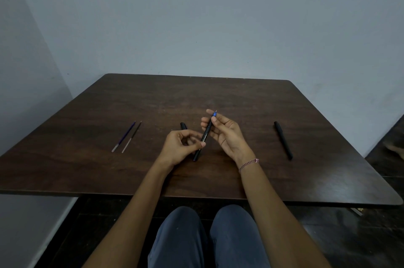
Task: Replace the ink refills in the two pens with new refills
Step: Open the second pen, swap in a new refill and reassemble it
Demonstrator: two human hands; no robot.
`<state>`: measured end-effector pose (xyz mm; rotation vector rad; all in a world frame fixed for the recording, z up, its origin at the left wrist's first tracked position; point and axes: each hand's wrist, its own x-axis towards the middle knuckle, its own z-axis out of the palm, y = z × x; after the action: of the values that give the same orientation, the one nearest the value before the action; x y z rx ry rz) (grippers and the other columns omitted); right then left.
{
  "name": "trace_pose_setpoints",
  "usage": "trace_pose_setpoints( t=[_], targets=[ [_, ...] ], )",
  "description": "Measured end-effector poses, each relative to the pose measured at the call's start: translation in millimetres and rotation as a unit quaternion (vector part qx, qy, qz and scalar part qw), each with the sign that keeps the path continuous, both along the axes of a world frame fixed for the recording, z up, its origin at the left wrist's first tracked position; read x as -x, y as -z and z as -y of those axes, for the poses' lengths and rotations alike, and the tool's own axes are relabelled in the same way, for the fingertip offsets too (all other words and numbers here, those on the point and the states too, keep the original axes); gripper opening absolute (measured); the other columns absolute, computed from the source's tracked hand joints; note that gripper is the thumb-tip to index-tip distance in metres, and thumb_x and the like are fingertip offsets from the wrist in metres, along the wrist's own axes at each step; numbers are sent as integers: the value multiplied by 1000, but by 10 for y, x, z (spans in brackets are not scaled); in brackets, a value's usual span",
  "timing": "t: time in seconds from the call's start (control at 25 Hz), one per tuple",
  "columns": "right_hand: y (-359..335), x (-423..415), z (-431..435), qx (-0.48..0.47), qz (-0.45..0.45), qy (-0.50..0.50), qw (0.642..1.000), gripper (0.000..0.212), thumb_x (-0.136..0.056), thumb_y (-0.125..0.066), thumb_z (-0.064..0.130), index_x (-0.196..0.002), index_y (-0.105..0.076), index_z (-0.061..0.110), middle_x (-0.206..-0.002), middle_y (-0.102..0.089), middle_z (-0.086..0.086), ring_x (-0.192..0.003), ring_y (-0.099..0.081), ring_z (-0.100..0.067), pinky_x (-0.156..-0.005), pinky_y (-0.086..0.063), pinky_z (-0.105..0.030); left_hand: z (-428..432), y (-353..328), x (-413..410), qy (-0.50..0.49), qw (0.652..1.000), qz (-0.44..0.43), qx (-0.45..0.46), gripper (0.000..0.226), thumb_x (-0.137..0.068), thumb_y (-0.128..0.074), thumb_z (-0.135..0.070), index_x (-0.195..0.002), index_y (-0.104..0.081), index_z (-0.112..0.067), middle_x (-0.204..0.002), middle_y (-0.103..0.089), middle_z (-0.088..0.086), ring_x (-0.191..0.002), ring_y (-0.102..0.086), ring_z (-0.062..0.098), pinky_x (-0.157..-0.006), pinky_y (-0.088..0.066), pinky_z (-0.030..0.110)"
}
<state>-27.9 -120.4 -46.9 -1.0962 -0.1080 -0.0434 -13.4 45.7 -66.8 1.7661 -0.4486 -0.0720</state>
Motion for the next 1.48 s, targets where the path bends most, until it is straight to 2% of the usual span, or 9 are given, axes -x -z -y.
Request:
trace_pose_setpoints(
  t=[0.24,0.36,0.56,0.96,1.16,1.24,1.36,1.4,1.48],
  targets=[
    [-15,6,0,22,6,18,1000,20,-93,-51,3,-104,-64,12,-81,-75,-1,-80,-71,-11,-75,-57,-23,4,-17,0,3,1000,16,0,18,-72,-79,-9,-86,-72,-18,-71,-64,8,-63,-56,13,-64,-50,23],
    [-25,16,-2,13,5,14,1000,20,-93,-51,3,-105,-64,12,-81,-74,-1,-80,-71,-11,-74,-57,-22,4,-24,3,1,1000,16,1,18,-71,-79,-10,-85,-72,-20,-70,-65,4,-63,-57,12,-64,-51,22],
    [-20,9,-8,-18,2,-16,1000,23,-96,-47,5,-111,-63,10,-93,-74,-5,-91,-70,-14,-78,-57,-25,14,-28,13,-5,1000,14,10,17,-72,-79,-9,-82,-71,-20,-62,-63,-6,-61,-57,13,-63,-50,22],
    [4,-19,-16,21,1,34,999,17,-89,-58,6,-100,-67,15,-81,-74,-2,-81,-71,-13,-71,-56,-24,14,-10,1,-8,1000,24,-5,16,-72,-79,-10,-86,-72,-15,-67,-64,-2,-62,-58,12,-68,-51,26],
    [42,-68,-15,-14,7,47,999,22,-90,-57,22,-109,-66,16,-97,-73,-5,-93,-70,-14,-78,-56,-25,28,-8,-18,-41,999,12,25,18,-72,-78,-10,-85,-72,-21,-70,-65,1,-65,-56,14,-68,-50,33],
    [79,-93,-9,14,17,79,997,21,-93,-55,20,-111,-65,15,-101,-72,-7,-95,-69,-14,-81,-55,-25,30,-13,-14,-73,996,14,40,18,-73,-78,-11,-83,-71,-24,-69,-64,0,-66,-55,14,-68,-49,31],
    [124,-112,-40,72,40,121,989,20,-94,-56,14,-111,-65,9,-90,-69,-7,-83,-67,-10,-76,-56,-21,27,-36,-23,-156,985,16,66,17,-74,-77,-11,-85,-70,-22,-68,-62,1,-67,-56,13,-66,-51,30],
    [134,-114,-57,113,45,133,984,20,-93,-56,12,-111,-65,9,-89,-68,-5,-81,-65,-8,-74,-55,-20,18,-37,-33,-185,979,12,80,17,-75,-77,-12,-88,-70,-19,-69,-63,1,-67,-56,14,-66,-52,30],
    [167,-129,-94,227,57,139,962,19,-92,-59,13,-109,-67,14,-95,-68,-3,-88,-64,-10,-73,-54,-22,-6,-28,-58,-236,966,9,107,18,-76,-76,-12,-92,-70,-15,-71,-65,2,-69,-58,14,-66,-52,28]
  ],
)
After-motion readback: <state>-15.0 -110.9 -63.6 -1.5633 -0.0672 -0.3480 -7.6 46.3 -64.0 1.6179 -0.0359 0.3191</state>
